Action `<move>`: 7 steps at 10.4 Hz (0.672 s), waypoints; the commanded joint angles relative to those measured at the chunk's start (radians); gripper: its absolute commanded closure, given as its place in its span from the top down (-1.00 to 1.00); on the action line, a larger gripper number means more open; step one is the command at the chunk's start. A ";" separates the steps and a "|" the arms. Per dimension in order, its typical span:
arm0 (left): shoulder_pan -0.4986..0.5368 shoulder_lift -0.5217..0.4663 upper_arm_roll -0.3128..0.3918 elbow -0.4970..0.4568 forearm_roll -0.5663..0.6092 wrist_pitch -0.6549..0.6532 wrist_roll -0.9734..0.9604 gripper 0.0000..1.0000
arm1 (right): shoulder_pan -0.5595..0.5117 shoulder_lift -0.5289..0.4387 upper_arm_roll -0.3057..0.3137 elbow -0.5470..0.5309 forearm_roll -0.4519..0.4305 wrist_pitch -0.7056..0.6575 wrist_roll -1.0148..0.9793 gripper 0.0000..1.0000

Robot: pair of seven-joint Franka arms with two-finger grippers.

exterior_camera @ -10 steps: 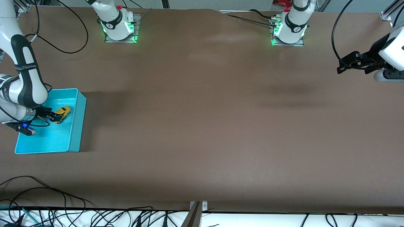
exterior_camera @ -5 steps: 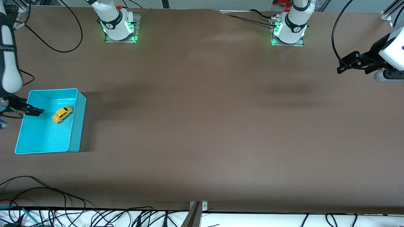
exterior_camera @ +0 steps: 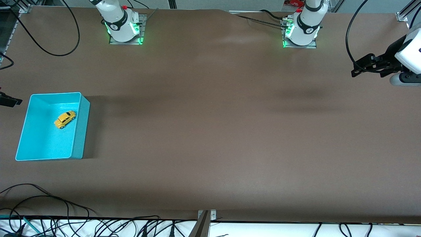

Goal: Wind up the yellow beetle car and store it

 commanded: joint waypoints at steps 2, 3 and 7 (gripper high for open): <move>0.001 0.011 0.000 0.031 -0.005 -0.025 -0.008 1.00 | 0.096 -0.033 0.047 0.055 0.082 -0.033 -0.009 1.00; 0.001 0.011 0.000 0.031 -0.005 -0.025 -0.008 1.00 | 0.141 -0.039 0.047 0.048 0.079 -0.005 -0.012 1.00; 0.003 0.011 0.000 0.030 -0.005 -0.025 -0.010 1.00 | 0.337 -0.149 -0.125 -0.066 0.105 0.104 -0.140 1.00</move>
